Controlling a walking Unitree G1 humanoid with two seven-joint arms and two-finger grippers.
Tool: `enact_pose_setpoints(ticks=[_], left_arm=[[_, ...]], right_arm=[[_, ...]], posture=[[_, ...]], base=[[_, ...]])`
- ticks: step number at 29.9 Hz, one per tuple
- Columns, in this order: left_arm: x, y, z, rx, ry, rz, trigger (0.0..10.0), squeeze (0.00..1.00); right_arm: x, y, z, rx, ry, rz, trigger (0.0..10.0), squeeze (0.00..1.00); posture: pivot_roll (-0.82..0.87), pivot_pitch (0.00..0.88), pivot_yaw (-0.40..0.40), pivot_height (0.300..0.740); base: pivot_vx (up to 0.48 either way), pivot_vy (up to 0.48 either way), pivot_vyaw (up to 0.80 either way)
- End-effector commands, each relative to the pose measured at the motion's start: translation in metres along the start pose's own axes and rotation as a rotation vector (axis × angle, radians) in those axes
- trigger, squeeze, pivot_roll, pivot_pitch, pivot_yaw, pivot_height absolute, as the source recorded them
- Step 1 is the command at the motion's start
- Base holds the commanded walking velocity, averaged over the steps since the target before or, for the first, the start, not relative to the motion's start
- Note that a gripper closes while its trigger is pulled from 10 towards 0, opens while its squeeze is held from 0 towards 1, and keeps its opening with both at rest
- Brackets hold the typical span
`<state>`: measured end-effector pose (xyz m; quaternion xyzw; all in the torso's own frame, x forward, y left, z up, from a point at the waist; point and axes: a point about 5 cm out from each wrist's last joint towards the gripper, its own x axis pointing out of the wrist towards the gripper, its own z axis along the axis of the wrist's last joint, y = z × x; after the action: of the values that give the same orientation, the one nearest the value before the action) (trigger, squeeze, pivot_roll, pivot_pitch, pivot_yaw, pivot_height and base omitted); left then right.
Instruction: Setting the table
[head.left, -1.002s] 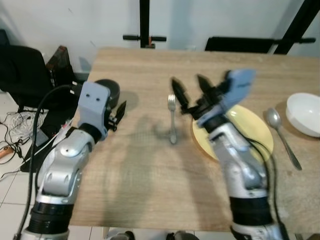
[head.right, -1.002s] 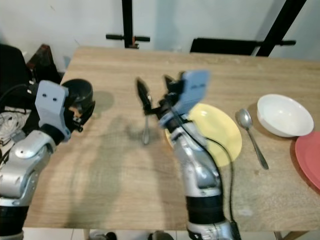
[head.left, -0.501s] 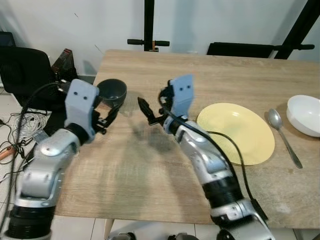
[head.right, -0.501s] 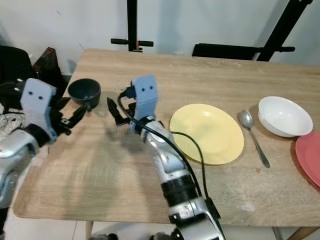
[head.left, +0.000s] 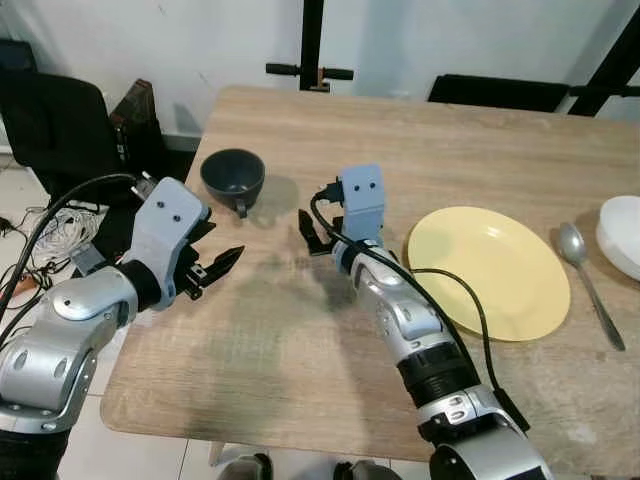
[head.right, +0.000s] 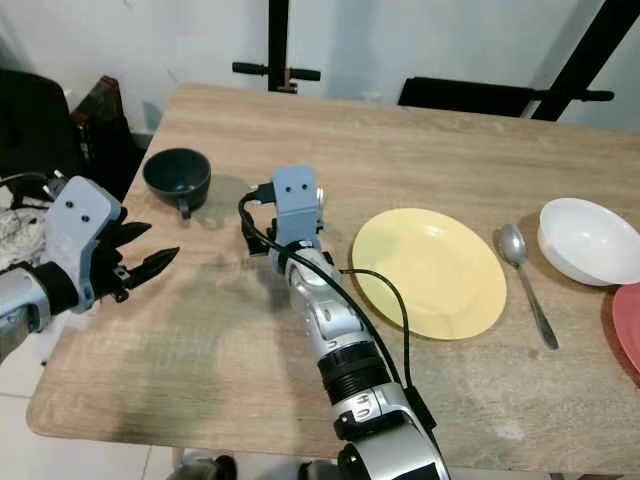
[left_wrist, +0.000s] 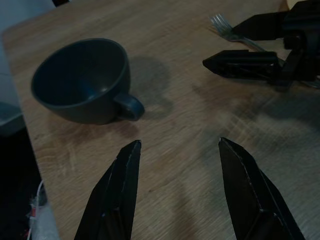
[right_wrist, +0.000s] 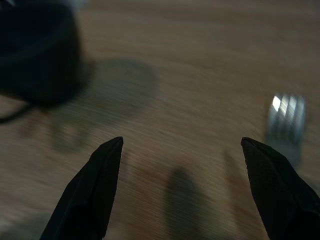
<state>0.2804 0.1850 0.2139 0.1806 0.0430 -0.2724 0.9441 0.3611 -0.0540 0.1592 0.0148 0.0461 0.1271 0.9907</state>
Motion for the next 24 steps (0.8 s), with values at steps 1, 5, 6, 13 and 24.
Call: enact_pose_setpoints(ticks=[1, 5, 6, 13, 24], left_arm=[[0.000, -0.003, 0.001, 0.004, 0.008, -0.025, 10.0, 0.00], [0.000, -0.002, 0.002, 0.004, 0.008, -0.024, 10.0, 0.00], [0.000, 0.000, 0.002, 0.005, 0.005, -0.002, 10.0, 0.00], [-0.007, 0.039, 0.003, -0.028, -0.031, 0.376, 10.0, 0.02], [-0.065, 0.079, -0.009, 0.063, 0.060, 0.695, 10.0, 0.01]], right_arm=[[0.000, -0.006, -0.002, -0.003, 0.001, -0.040, 10.0, 0.00], [-0.001, -0.006, 0.004, 0.012, -0.055, -0.025, 10.0, 0.00], [-0.004, 0.002, 0.015, 0.032, -0.132, 0.060, 10.0, 0.00], [-0.019, 0.046, 0.048, 0.098, -0.319, 0.465, 10.0, 0.00], [0.000, 0.069, 0.037, -0.018, -0.254, 0.481, 10.0, 0.00]], posture=[[0.13, 0.129, 0.034, 0.740], [0.13, 0.134, 0.038, 0.740], [0.13, 0.135, 0.039, 0.740], [0.14, 0.135, 0.030, 0.740], [0.21, 0.129, -0.009, 0.740]], base=[[0.000, 0.000, 0.00], [0.000, 0.000, 0.00], [0.000, 0.000, 0.00], [0.000, 0.000, 0.00], [0.000, 0.000, 0.00]])
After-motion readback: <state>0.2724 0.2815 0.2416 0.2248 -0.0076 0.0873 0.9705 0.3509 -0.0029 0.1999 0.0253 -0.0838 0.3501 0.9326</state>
